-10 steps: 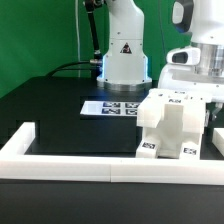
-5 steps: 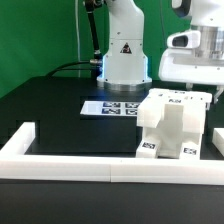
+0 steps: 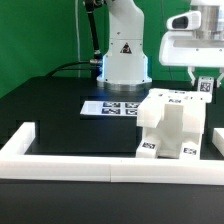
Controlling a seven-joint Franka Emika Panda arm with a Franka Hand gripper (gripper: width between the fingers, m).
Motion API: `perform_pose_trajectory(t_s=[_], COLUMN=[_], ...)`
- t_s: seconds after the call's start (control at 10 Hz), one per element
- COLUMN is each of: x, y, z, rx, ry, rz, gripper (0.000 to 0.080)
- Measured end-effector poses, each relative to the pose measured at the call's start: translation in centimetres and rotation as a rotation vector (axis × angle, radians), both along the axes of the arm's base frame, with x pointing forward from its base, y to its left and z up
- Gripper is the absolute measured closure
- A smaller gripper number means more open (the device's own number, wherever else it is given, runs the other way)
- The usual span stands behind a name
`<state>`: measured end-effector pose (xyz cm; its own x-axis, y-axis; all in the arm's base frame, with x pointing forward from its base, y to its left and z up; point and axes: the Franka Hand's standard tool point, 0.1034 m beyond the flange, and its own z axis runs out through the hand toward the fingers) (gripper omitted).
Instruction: Assemble chair
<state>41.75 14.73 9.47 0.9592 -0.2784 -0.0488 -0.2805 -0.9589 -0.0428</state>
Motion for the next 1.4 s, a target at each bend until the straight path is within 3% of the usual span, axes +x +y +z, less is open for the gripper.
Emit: perform_pose_trajectory(t_s=[0.4, 0.9, 1.1, 1.4], x=[3.3, 3.1, 5.9, 9.9], y=[-1.6, -1.7, -2.6, -3.6], z=[2.6, 2.4, 4.5, 5.6], rx=[0.018, 0.016, 0.032, 0.030], ry=[-0.006, 0.004, -0.006, -0.054], rz=[0.005, 0.031, 0.061, 0.129], gripper=[0.0520, 0.0520, 0.0520, 0.0520])
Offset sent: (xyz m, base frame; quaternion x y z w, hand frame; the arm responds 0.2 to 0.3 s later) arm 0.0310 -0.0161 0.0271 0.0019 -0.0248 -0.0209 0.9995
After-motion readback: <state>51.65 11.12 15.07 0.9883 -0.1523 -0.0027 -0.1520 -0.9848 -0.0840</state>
